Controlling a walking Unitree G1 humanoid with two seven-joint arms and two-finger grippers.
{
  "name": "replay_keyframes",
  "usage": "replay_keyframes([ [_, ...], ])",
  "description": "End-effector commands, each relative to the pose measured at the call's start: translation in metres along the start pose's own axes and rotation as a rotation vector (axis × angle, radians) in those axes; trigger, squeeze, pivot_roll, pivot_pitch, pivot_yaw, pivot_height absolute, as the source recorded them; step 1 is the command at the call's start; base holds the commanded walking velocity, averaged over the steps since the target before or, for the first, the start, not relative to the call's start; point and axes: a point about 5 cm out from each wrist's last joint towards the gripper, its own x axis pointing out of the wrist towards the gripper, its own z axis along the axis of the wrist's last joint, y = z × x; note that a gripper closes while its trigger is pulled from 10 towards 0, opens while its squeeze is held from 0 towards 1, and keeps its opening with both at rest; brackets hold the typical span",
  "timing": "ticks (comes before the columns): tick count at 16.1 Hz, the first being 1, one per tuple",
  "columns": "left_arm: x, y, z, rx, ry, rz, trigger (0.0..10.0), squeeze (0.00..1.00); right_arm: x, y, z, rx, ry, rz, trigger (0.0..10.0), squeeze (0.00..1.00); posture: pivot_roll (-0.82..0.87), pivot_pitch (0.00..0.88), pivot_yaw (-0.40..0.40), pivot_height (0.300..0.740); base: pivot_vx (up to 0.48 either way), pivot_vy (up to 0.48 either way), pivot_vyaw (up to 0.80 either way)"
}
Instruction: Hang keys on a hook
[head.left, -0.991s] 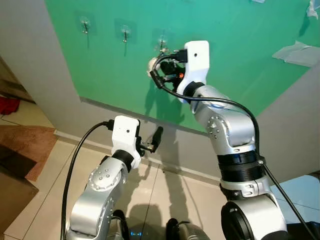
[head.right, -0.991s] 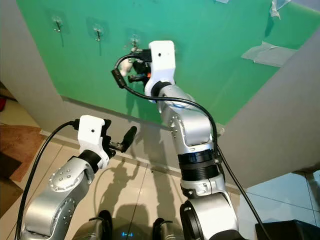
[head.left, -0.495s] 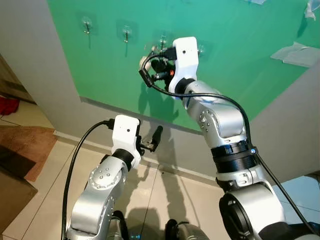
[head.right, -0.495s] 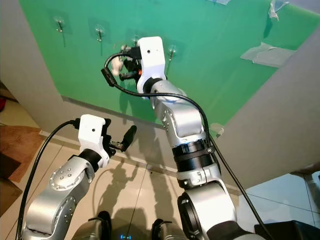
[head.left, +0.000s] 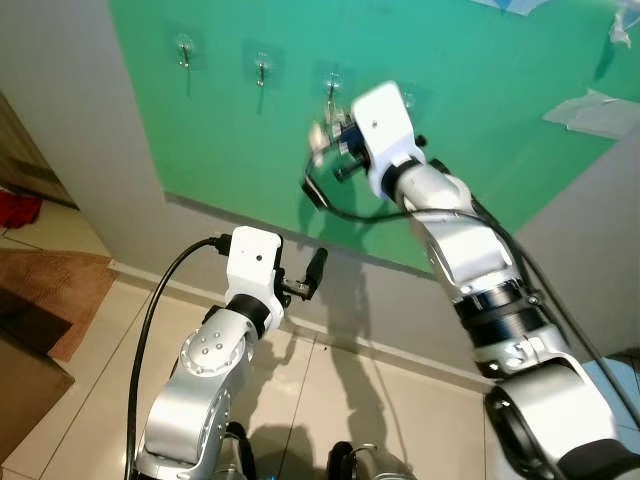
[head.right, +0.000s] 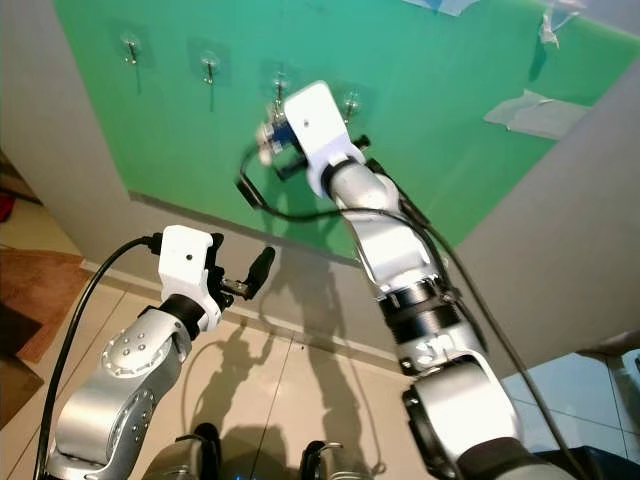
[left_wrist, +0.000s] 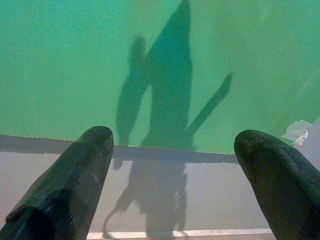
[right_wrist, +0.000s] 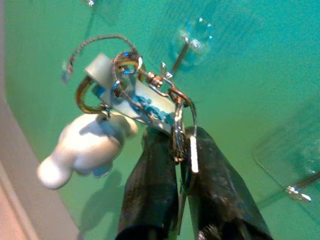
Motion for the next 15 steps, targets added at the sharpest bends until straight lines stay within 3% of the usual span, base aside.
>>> replay_keyframes([
  [1,0.002,-0.003,-0.002,-0.002,0.003,-0.012,10.0,0.0,-0.003,-0.004,0.006,-0.157,-0.054,0.009,0.0,0.0,-0.05,0.165,-0.142,0.74,0.0,0.0,0.0],
  [2,0.003,-0.002,-0.001,0.0,0.002,-0.013,10.0,0.0,-0.004,-0.007,0.011,-0.371,-0.11,0.032,0.0,0.0,-0.05,0.163,-0.138,0.74,0.0,0.0,0.0],
  [3,0.005,-0.002,-0.001,0.001,0.0,-0.014,10.0,0.0,-0.005,-0.008,0.013,-0.52,-0.151,0.051,0.0,0.0,-0.06,0.161,-0.135,0.74,0.0,0.0,0.0],
  [5,0.006,-0.002,-0.001,0.004,-0.002,-0.018,10.0,0.0,-0.006,-0.009,0.013,-0.699,-0.201,0.076,0.0,0.0,-0.05,0.158,-0.134,0.74,0.0,0.0,0.0],
  [9,0.009,0.0,0.0,0.011,-0.005,-0.021,10.0,0.0,-0.009,-0.008,0.008,-0.955,-0.265,0.105,0.0,0.0,-0.05,0.153,-0.127,0.74,0.0,0.0,0.0],
  [11,0.011,0.001,0.001,0.017,-0.009,-0.026,10.0,0.0,-0.008,-0.006,0.002,-1.203,-0.345,0.134,0.0,0.0,-0.06,0.146,-0.118,0.74,0.0,0.0,0.0],
  [15,0.014,0.002,0.002,0.022,-0.014,-0.032,10.0,0.0,-0.003,-0.016,0.001,-1.388,-0.394,0.131,0.0,0.0,-0.05,0.135,-0.114,0.74,0.0,0.0,0.0],
])
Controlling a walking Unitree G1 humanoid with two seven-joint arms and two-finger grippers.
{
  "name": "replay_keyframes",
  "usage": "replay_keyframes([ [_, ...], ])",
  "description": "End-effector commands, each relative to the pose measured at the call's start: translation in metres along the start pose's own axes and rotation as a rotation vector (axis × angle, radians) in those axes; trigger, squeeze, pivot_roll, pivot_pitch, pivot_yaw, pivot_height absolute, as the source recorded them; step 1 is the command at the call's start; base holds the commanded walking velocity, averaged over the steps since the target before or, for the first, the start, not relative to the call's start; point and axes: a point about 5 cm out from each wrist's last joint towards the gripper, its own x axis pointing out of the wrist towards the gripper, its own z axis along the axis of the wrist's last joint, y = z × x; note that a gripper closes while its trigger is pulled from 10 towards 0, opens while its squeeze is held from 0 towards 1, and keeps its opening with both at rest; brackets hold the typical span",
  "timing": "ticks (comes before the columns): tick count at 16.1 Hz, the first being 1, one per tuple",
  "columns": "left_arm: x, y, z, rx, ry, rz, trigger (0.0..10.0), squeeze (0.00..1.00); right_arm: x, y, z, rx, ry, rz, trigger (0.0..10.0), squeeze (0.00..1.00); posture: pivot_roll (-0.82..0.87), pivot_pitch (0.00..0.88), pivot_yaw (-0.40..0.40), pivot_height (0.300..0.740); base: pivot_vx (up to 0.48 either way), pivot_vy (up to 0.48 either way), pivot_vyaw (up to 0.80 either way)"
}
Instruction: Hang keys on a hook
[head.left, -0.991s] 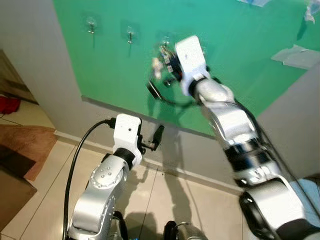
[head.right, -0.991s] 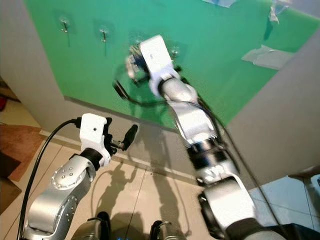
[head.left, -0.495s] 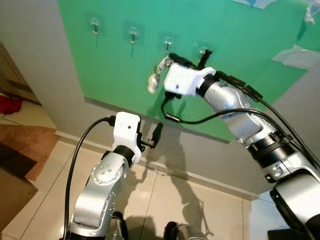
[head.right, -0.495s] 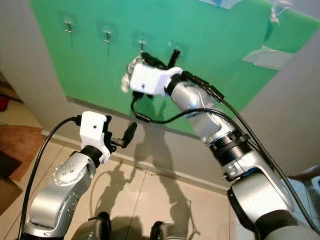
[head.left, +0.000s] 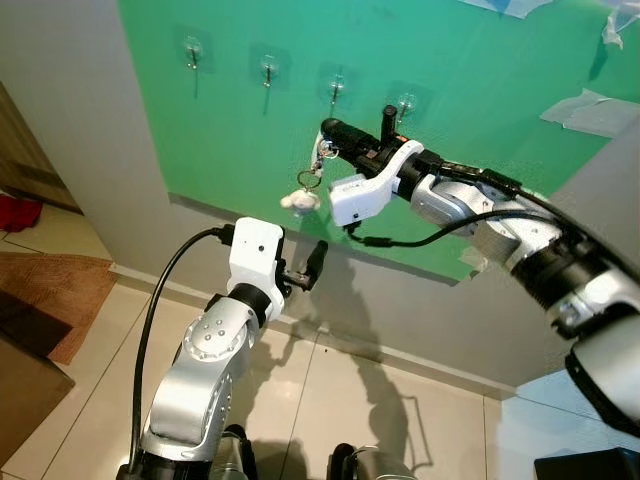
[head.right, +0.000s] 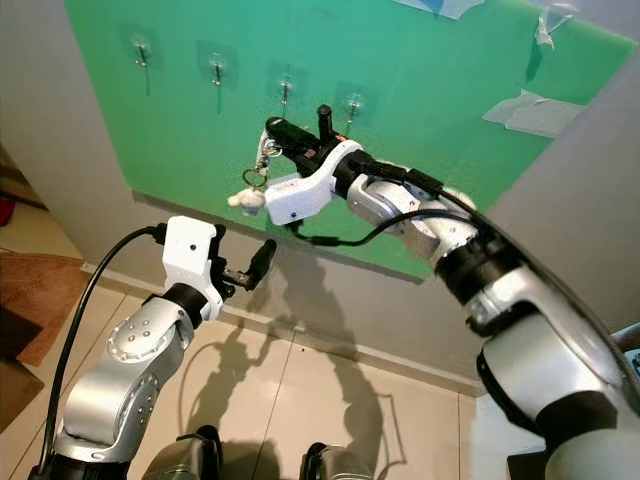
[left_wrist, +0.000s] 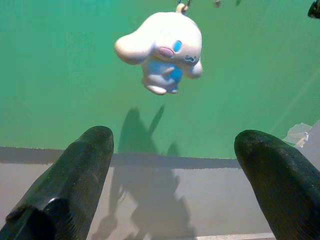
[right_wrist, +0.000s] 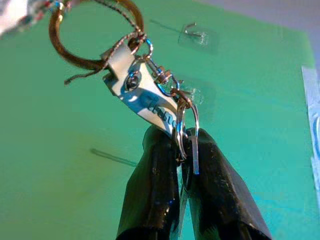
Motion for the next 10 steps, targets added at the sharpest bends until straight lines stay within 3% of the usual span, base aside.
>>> replay_keyframes([
  [1,0.002,-0.003,0.0,0.0,-0.006,-0.02,10.0,0.0,-0.003,-0.001,-0.006,-0.062,-0.009,0.007,0.0,0.0,-0.05,0.133,-0.113,0.74,0.0,0.0,0.0],
  [3,0.003,-0.003,0.001,0.004,-0.008,-0.023,10.0,0.0,-0.002,0.001,-0.009,-0.166,-0.049,0.023,0.0,0.0,-0.05,0.131,-0.109,0.74,0.0,0.0,0.0],
  [7,0.005,-0.003,0.0,0.009,-0.01,-0.028,10.0,0.0,0.003,-0.001,-0.013,-0.252,-0.087,0.006,0.0,0.0,-0.05,0.119,-0.106,0.74,0.0,0.0,0.0],
  [10,0.007,-0.003,0.0,0.01,-0.012,-0.031,10.0,0.0,0.007,-0.01,-0.022,-0.37,-0.104,0.01,0.0,0.0,-0.05,0.106,-0.102,0.74,0.0,0.0,0.0],
])
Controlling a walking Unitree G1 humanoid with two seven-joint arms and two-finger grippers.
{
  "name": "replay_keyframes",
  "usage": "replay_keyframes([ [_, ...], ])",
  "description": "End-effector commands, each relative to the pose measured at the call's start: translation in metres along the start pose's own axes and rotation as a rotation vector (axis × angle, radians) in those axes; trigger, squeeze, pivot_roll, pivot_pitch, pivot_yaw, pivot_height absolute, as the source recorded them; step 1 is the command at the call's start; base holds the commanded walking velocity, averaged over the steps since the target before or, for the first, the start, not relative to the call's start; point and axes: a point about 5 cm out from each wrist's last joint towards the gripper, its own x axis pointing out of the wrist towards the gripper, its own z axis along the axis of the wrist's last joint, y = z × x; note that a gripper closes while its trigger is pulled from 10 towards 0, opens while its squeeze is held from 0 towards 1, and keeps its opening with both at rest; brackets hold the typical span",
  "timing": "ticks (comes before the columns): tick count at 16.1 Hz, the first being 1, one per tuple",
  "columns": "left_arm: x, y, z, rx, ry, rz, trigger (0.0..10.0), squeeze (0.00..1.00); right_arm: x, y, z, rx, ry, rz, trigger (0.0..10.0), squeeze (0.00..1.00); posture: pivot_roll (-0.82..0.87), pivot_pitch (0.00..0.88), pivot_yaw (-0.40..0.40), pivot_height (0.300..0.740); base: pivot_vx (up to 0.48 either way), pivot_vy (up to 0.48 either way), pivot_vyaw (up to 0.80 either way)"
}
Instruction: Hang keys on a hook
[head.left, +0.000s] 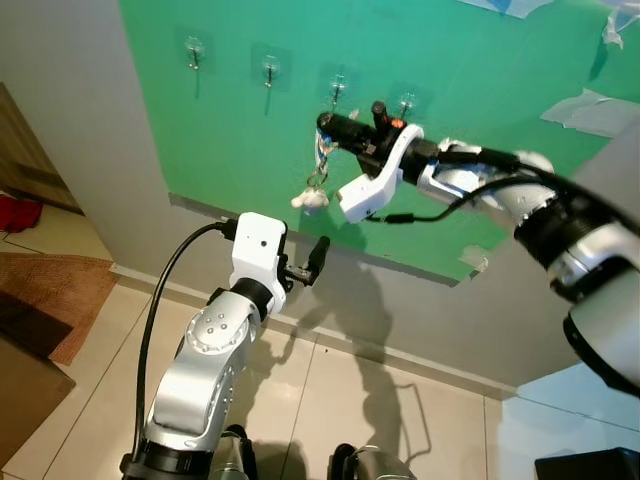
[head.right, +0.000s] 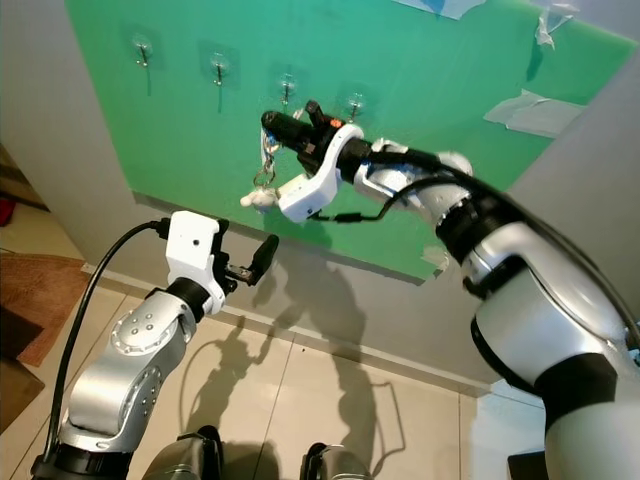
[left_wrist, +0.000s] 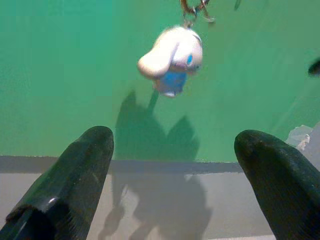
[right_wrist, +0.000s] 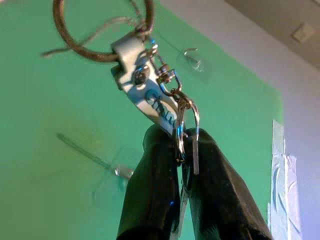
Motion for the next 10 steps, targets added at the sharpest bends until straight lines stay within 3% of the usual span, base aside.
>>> replay_keyframes([
  [1,0.002,-0.004,0.0,0.002,-0.001,-0.016,10.0,0.0,-0.001,-0.003,-0.008,-0.038,0.009,-0.003,0.0,0.0,-0.04,0.099,-0.103,0.74,0.0,0.0,0.0],
  [10,0.005,-0.003,0.0,0.009,-0.006,-0.015,10.0,0.0,0.004,-0.023,-0.032,-0.091,0.132,-0.103,0.0,0.0,-0.04,0.086,-0.097,0.74,0.0,0.0,0.0],
])
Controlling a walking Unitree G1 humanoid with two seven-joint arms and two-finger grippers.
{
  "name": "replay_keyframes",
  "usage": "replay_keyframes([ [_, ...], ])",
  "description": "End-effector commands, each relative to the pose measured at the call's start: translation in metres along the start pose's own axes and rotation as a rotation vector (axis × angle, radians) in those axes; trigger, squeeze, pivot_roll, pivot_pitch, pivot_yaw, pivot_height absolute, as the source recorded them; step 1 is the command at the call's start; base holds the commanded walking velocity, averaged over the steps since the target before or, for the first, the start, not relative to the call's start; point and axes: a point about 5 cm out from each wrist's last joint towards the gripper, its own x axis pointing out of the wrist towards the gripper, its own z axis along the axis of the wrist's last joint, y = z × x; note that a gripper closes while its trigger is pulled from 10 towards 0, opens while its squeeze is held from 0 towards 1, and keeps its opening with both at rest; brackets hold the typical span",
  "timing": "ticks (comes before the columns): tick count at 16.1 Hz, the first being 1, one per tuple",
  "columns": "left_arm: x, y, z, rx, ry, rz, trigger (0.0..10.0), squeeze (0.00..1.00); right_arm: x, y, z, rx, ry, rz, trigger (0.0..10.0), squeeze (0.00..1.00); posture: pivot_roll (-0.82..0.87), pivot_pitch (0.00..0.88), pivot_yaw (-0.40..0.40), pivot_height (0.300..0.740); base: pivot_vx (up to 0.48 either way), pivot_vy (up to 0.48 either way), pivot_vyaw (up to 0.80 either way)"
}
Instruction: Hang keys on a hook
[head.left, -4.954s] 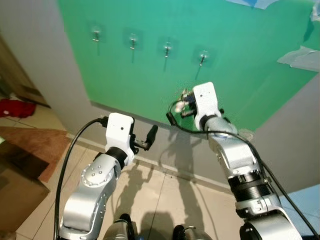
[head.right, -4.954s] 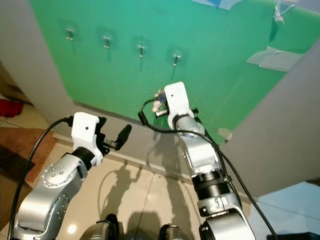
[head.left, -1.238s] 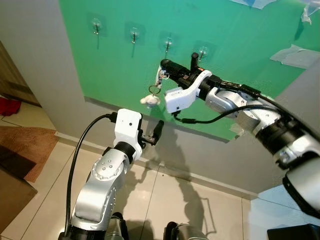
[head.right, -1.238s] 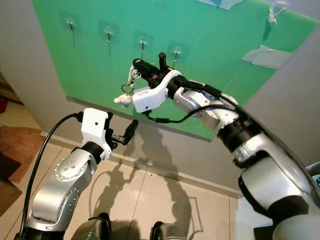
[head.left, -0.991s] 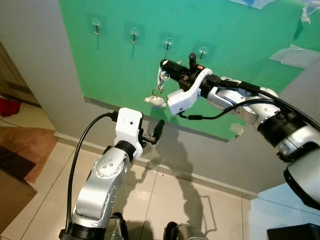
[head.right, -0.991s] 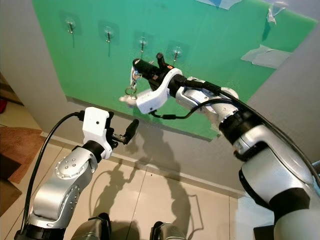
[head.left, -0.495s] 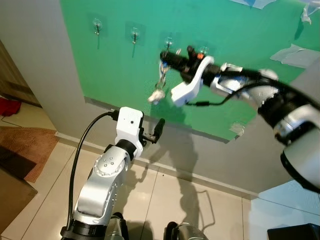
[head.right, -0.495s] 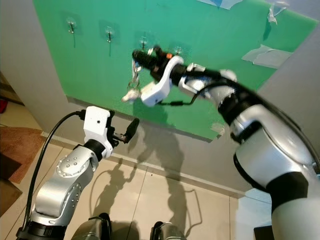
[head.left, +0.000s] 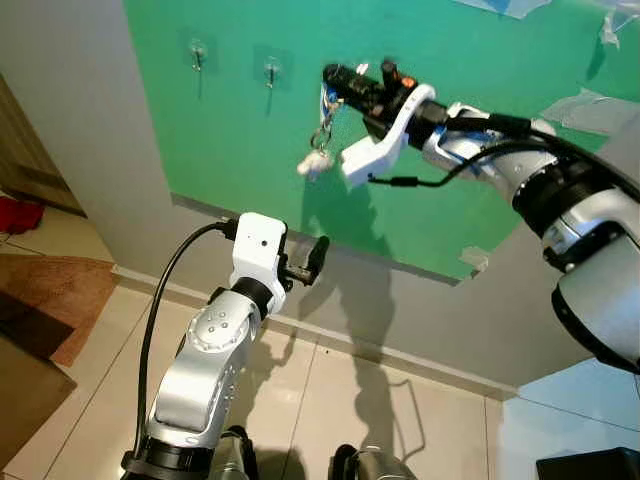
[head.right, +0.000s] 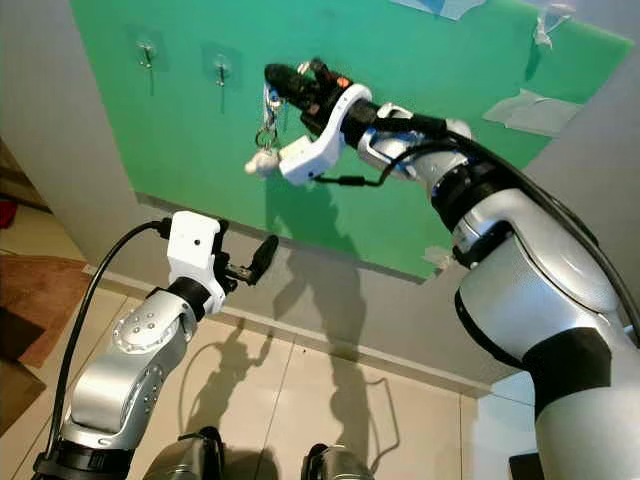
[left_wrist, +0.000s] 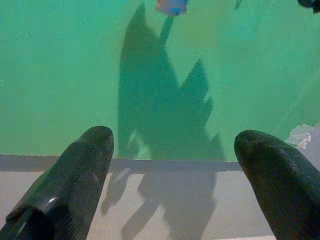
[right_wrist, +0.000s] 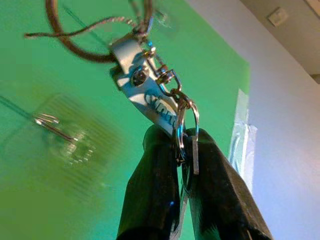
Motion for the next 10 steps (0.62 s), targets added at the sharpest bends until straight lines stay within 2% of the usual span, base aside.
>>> replay_keyframes([
  [1,0.003,-0.004,0.0,0.006,-0.006,-0.016,10.0,0.0,0.001,-0.008,-0.011,-0.028,0.045,-0.028,0.0,0.0,-0.03,0.082,-0.099,0.74,0.0,0.0,0.0],
  [10,0.005,-0.002,0.002,0.012,-0.016,-0.007,10.0,0.0,0.003,-0.012,-0.025,-0.153,0.079,0.005,0.0,0.0,-0.02,0.073,-0.099,0.74,0.0,0.0,0.0],
])
